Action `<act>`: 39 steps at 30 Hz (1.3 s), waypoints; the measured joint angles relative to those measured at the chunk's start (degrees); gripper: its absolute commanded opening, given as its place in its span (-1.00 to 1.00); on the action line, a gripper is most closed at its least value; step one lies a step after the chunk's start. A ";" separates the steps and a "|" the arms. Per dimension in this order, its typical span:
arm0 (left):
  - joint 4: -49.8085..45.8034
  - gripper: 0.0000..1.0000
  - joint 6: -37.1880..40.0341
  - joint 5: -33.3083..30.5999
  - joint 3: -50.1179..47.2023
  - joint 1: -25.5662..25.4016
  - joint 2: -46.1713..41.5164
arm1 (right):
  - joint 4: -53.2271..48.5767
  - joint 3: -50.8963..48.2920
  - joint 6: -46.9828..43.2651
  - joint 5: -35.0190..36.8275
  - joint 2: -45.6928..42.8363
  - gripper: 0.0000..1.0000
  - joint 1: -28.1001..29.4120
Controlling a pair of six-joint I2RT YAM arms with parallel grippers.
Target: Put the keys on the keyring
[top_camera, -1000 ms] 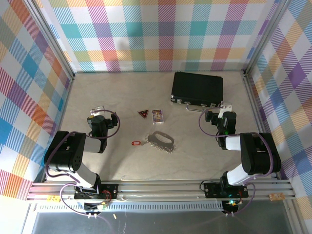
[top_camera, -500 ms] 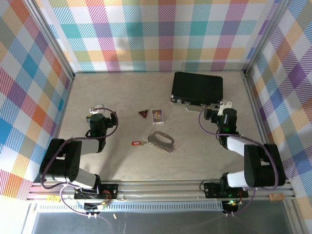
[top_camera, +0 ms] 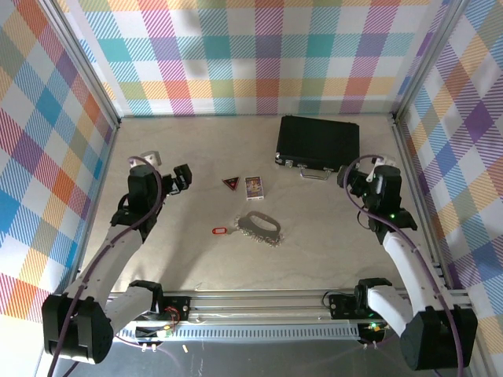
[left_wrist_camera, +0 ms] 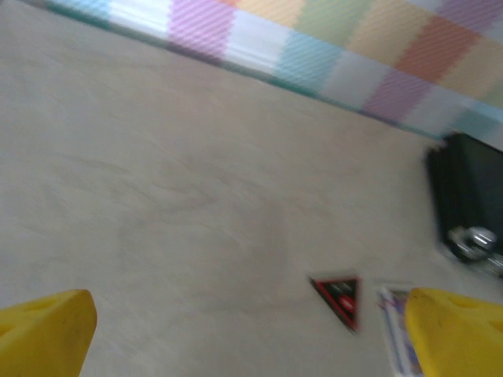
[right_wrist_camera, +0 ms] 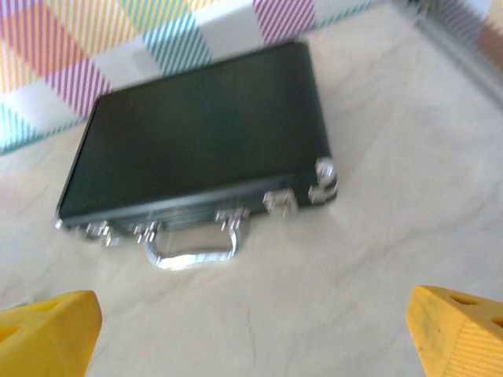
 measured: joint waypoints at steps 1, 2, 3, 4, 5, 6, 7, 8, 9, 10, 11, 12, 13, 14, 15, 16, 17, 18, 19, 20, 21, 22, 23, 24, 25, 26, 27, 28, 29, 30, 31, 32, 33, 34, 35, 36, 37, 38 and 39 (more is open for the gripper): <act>-2.58 0.99 -0.96 2.12 0.44 -1.16 -0.81 | -3.08 0.00 0.44 -2.03 -1.07 0.98 0.26; -4.87 0.99 -1.53 3.91 0.48 -2.47 -1.53 | -5.77 0.02 0.68 -3.91 -1.99 0.98 0.70; -6.95 0.99 -2.08 5.44 0.48 -3.65 -2.08 | -7.76 0.00 1.05 -5.55 -2.71 0.98 1.14; -9.49 0.99 -2.49 7.21 0.48 -5.11 -2.58 | -10.03 0.00 1.40 -7.37 -3.63 0.98 1.77; -11.26 0.99 -2.78 8.41 0.48 -6.27 -2.93 | -12.15 0.00 1.70 -9.07 -4.59 0.98 2.54; -12.85 1.00 -3.15 9.57 0.48 -7.34 -3.28 | -13.84 0.02 1.86 -10.47 -5.55 0.98 3.48; -14.38 0.99 -3.63 10.88 0.46 -8.63 -3.72 | -15.47 0.02 2.10 -11.74 -6.43 0.98 4.46; -15.65 1.00 -4.02 12.09 0.44 -9.79 -4.24 | -17.14 0.02 2.36 -13.09 -7.32 0.98 5.62; -16.28 0.99 -4.26 12.92 0.35 -10.82 -4.66 | -18.36 0.02 2.78 -14.10 -7.93 0.98 6.62; -17.09 0.99 -4.61 13.75 0.26 -11.89 -5.03 | -19.61 0.02 3.04 -15.13 -8.48 0.98 7.76; -17.55 1.00 -4.96 14.47 0.13 -12.92 -5.27 | -20.70 0.02 3.43 -16.06 -8.87 0.98 8.96; -17.81 0.99 -5.29 15.19 -0.13 -14.12 -5.35 | -21.68 0.02 3.80 -16.87 -9.18 0.98 10.21; -18.21 0.99 -5.55 15.85 -0.48 -15.34 -5.35 | -22.53 0.02 4.31 -17.55 -9.40 0.98 11.39; -18.40 1.00 -5.81 16.17 -0.96 -16.31 -5.35 | -23.17 0.02 4.72 -18.05 -9.51 0.98 12.63; -18.58 0.98 -6.14 16.57 -1.57 -17.35 -5.35 | -23.78 0.02 5.18 -18.60 -9.64 0.98 13.92; -18.67 0.96 -6.56 16.94 -2.25 -18.27 -5.25 | -24.20 0.02 5.81 -18.95 -9.79 0.98 15.13; -18.78 0.93 -6.78 17.14 -2.71 -18.82 -5.14 | -24.50 0.02 6.27 -19.21 -9.92 0.98 16.02; -18.78 0.90 -7.04 17.16 -3.21 -19.32 -4.98 | -24.55 -0.07 6.88 -19.61 -10.19 0.98 17.25; -18.73 0.87 -7.32 17.18 -3.69 -19.63 -4.83 | -24.52 -0.26 7.34 -20.02 -10.49 0.98 18.16; -18.69 0.84 -7.65 17.18 -4.04 -19.78 -4.74 | -24.50 -0.48 7.76 -20.28 -10.78 0.98 18.95; -18.58 0.80 -8.09 17.20 -4.48 -19.87 -4.72 | -24.41 -0.83 8.09 -20.55 -11.02 0.98 19.78; -18.40 0.76 -8.44 17.25 -4.85 -19.87 -4.61 | -24.30 -1.22 8.48 -20.74 -11.15 0.98 20.52; -18.27 0.73 -8.70 17.38 -5.07 -19.87 -4.39 | -24.13 -1.55 8.81 -20.85 -11.13 0.98 21.00; -18.23 0.69 -8.85 17.51 -5.14 -19.87 -3.89 | -24.13 -1.90 9.05 -20.92 -10.99 0.98 21.59; -17.92 0.65 -9.03 17.62 -5.18 -19.89 -3.17 | -24.11 -2.23 9.27 -20.90 -10.91 0.98 22.12; -17.31 0.60 -9.16 17.75 -5.18 -19.91 -2.23 | -24.09 -2.56 9.46 -20.90 -10.82 0.98 22.80; -16.70 0.55 -9.38 17.90 -5.18 -19.91 -1.29 | -24.11 -2.80 9.66 -20.87 -10.82 0.98 23.28; -15.87 0.48 -9.46 18.08 -5.18 -19.91 0.00 | -24.11 -3.04 9.86 -20.83 -10.82 0.98 23.85; -15.26 0.39 -9.68 18.23 -5.18 -19.91 1.14 | -24.04 -3.23 10.14 -20.81 -10.82 0.98 24.30; -14.45 0.33 -9.73 18.34 -5.18 -19.91 2.43 | -23.93 -3.39 10.40 -20.65 -10.84 0.98 24.70; -13.70 0.24 -9.77 18.51 -5.18 -19.91 3.69 | -23.69 -3.63 10.64 -20.44 -10.88 0.98 25.11; -12.79 0.17 -9.77 18.67 -5.16 -19.93 5.18 | -23.56 -3.82 10.75 -20.33 -10.88 0.98 25.44; -12.09 0.10 -9.77 18.71 -5.05 -20.04 6.51 | -23.21 -4.13 10.88 -20.20 -10.95 0.98 25.73; -11.61 0.03 -9.53 18.69 -4.63 -20.22 8.31 | -22.91 -4.46 10.93 -20.15 -10.97 0.98 25.92; -11.19 -0.04 -9.33 18.71 -4.07 -20.44 10.01 | -22.73 -4.70 10.95 -20.00 -10.95 0.98 26.10; -10.95 -0.09 -9.01 18.64 -3.37 -20.68 11.56 | -22.64 -4.81 10.97 -19.93 -10.91 0.98 26.21; -10.73 -0.13 -8.68 18.62 -2.45 -20.90 13.29 | -22.49 -4.85 10.97 -19.82 -10.91 0.98 26.38; -10.43 -0.15 -8.22 18.58 -1.40 -21.07 15.15 | -22.27 -4.85 10.97 -19.78 -10.91 0.98 26.45; -10.05 -0.16 -8.00 18.51 -0.68 -21.31 16.37 | -22.05 -4.85 10.97 -19.76 -10.84 0.98 26.56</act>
